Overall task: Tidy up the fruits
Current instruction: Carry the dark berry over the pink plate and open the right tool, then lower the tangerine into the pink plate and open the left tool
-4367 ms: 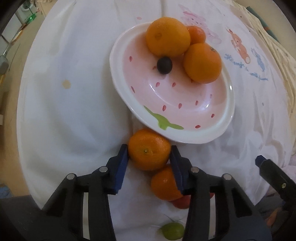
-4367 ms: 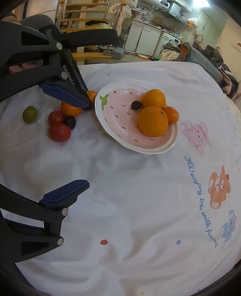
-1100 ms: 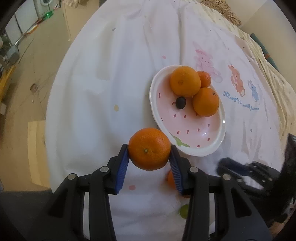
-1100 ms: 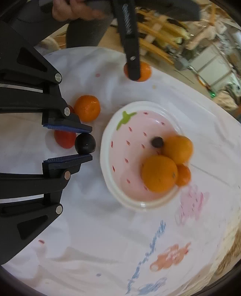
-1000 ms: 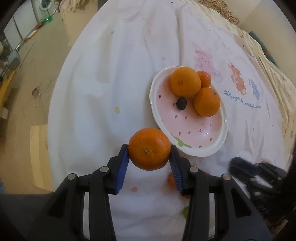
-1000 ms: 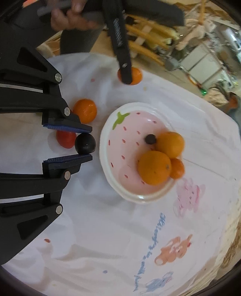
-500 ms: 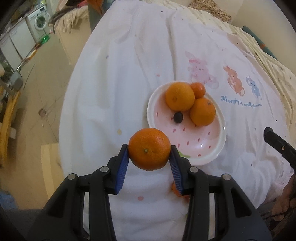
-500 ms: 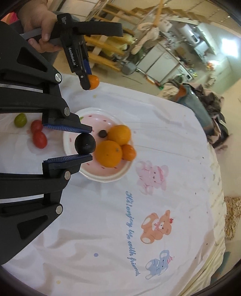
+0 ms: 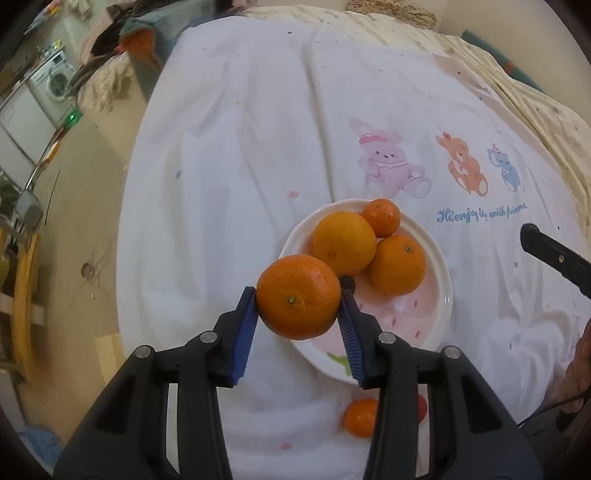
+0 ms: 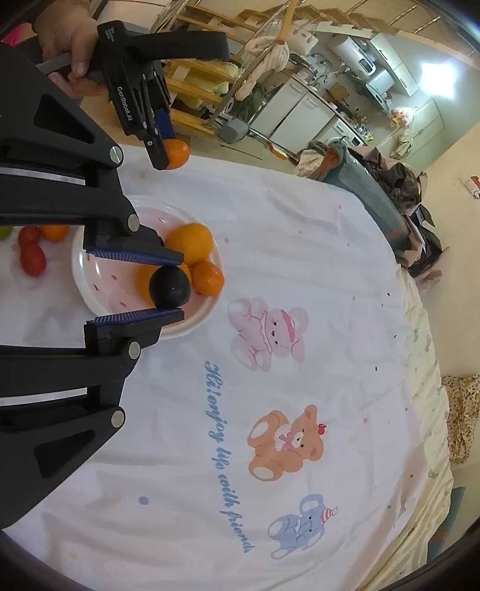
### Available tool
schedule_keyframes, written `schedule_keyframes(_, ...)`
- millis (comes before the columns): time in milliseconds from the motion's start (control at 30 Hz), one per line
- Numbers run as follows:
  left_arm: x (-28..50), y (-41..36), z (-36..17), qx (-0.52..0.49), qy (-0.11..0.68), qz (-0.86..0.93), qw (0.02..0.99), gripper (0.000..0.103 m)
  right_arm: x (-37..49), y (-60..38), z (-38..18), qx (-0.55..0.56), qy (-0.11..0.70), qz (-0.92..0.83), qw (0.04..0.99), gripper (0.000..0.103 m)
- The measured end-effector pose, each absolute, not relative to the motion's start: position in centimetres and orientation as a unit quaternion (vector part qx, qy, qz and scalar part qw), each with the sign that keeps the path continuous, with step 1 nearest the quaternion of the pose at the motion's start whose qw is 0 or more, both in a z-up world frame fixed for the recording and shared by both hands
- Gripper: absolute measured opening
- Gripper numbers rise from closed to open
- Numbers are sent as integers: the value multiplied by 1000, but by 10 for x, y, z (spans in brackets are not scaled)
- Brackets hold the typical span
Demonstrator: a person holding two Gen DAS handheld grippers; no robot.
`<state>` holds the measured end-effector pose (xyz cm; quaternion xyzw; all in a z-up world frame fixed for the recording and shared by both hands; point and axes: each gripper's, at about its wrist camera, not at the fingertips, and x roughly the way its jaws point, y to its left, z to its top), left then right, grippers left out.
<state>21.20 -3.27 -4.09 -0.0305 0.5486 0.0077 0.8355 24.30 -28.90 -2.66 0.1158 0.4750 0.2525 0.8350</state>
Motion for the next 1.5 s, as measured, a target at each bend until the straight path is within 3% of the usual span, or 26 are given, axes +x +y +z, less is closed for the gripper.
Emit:
schedule_keyframes(933,235,-44,-108,-19,601,-38,798,40,290,-277,-122,139,597,234,754,25)
schedule_keyframes(1333,236,-49,-112,-24,612,-50,789,42,291,-274,-124,159,601,242,745,28)
schedule_keyframes(1400,236,-49,-115,-23,616,-54,785,49,290,-272,-121,147,597,241,751,28)
schedule_keyframes(1467,236,-50,-110,-32,607,-64,792,74,290,-271,-118,143,595,243,752,28)
schedule_keyframes(1500,235,-51,-109,-31,603,-62,795,79,290,-271,-117,140,595,241,754,28)
